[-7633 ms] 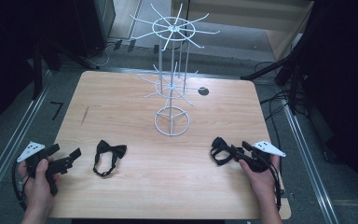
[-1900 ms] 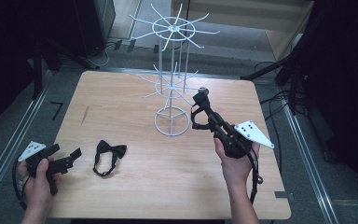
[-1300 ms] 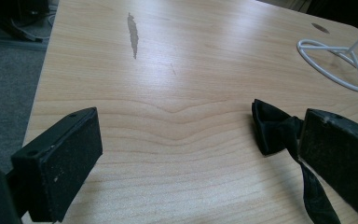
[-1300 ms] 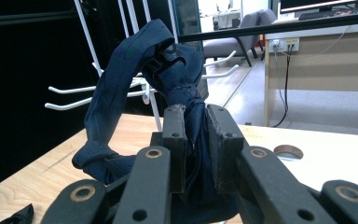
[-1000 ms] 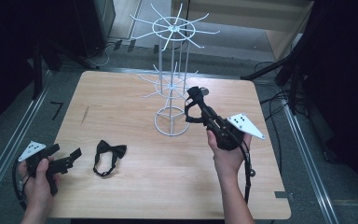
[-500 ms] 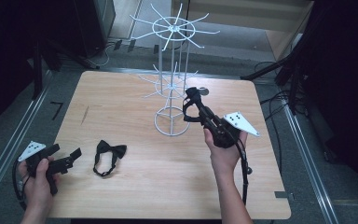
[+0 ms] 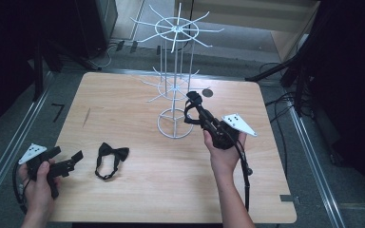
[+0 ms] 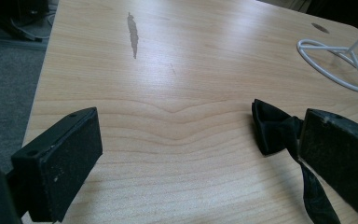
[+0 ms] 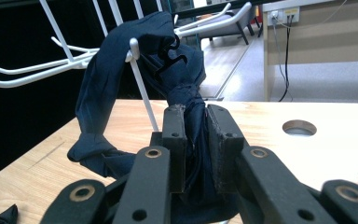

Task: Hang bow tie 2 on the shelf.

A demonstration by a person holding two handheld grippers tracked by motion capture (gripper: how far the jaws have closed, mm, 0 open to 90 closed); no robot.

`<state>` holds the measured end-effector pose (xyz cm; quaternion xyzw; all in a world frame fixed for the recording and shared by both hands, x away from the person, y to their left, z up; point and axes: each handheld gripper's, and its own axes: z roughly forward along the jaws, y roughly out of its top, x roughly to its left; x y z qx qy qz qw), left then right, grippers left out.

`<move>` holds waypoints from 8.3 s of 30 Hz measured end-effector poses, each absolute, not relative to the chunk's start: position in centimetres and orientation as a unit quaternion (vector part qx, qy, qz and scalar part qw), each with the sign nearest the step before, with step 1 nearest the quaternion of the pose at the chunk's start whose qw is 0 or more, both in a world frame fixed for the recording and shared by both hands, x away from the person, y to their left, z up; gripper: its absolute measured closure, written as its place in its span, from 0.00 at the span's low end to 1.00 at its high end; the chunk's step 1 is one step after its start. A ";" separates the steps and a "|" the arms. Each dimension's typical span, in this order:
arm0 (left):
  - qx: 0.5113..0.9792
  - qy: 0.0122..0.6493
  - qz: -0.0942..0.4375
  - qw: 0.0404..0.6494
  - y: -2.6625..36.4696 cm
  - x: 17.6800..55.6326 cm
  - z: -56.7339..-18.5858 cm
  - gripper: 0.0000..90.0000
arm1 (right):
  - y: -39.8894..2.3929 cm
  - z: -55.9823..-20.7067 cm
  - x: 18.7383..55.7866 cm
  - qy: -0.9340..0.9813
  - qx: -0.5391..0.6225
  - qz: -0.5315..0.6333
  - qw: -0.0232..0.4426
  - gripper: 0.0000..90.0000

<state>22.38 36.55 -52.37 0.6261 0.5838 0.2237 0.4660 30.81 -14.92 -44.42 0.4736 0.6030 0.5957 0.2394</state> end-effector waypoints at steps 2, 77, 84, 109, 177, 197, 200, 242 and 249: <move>0.626 0.584 0.223 0.466 36.6 22.4 -52.4 0.00 | -14.8 -44.7 30.9 0.602 0.477 0.596 0.235 0.88; 0.628 0.583 0.222 0.465 36.5 22.4 -52.4 0.00 | -13.8 -46.0 29.5 0.600 0.470 0.600 0.243 0.52; 0.628 0.583 0.222 0.465 36.5 22.4 -52.4 0.00 | -13.7 -45.7 28.8 0.606 0.463 0.598 0.247 0.52; 0.628 0.583 0.222 0.465 36.6 22.4 -52.4 0.00 | -7.5 -47.5 27.5 0.659 0.425 0.585 0.209 0.54; 0.627 0.583 0.218 0.467 36.6 22.4 -52.4 0.00 | 5.6 -52.0 28.3 0.762 0.353 0.529 0.121 0.55; 0.627 0.584 0.217 0.468 36.6 22.4 -52.4 0.00 | 7.5 -52.5 29.0 0.781 0.338 0.516 0.100 0.55; 0.627 0.584 0.217 0.468 36.6 22.4 -52.4 0.00 | 7.7 -52.4 29.1 0.782 0.337 0.515 0.096 0.54; 0.627 0.584 0.219 0.468 36.6 22.4 -52.4 0.00 | 7.8 -53.7 28.9 0.839 0.310 0.433 0.110 0.91; 0.628 0.583 0.218 0.467 36.7 22.4 -52.4 0.00 | 7.1 -53.7 28.7 0.834 0.312 0.442 0.110 0.96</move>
